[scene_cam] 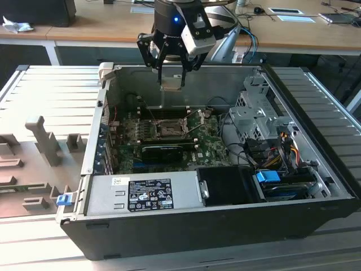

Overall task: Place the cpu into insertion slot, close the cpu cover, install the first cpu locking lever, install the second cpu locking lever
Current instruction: 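Place the cpu into insertion slot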

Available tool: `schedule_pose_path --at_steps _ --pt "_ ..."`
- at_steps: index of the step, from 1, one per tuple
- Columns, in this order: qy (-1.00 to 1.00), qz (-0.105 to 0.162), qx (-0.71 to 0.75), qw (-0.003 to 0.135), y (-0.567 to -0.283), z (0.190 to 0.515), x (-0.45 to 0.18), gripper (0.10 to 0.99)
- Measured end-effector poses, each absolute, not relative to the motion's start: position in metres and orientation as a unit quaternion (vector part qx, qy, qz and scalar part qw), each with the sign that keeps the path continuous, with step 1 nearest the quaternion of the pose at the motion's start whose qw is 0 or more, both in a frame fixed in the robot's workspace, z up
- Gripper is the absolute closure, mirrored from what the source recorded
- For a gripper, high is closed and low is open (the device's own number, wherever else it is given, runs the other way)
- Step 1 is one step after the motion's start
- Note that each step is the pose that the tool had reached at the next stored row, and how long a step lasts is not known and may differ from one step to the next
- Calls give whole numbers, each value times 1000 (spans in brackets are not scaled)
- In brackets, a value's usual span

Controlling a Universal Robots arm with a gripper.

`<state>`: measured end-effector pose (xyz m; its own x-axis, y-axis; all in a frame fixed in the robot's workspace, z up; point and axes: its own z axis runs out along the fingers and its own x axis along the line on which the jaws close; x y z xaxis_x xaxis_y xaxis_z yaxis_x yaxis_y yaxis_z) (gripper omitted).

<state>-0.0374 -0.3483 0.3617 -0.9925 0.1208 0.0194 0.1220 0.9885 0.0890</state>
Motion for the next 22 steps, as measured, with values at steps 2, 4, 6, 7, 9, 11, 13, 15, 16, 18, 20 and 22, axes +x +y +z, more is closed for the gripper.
schedule_pose_path --at_steps 2,4,6,7,9,11,13,15,16,18,20,22 --pt "-997 -45 -65 7 -348 362 -37 557" --pt "-996 -45 -74 6 -348 361 -37 557" --pt "-994 -45 -95 5 -348 361 -37 557" --pt "-994 -45 -103 5 -348 361 -37 557" --pt "-993 -45 -112 5 -348 361 -37 557" --pt "-991 -45 -124 4 -348 361 -37 557" --pt "-990 -45 -134 4 -348 361 -37 557" --pt "-988 -45 -147 3 -348 361 -37 557" --pt "-987 -45 -157 3 -348 361 -37 557" --pt "-983 -45 -178 2 -348 360 -37 557" --pt "-979 -45 -200 1 -348 360 -37 557" --pt "-972 -45 -232 -1 -348 360 -37 557"
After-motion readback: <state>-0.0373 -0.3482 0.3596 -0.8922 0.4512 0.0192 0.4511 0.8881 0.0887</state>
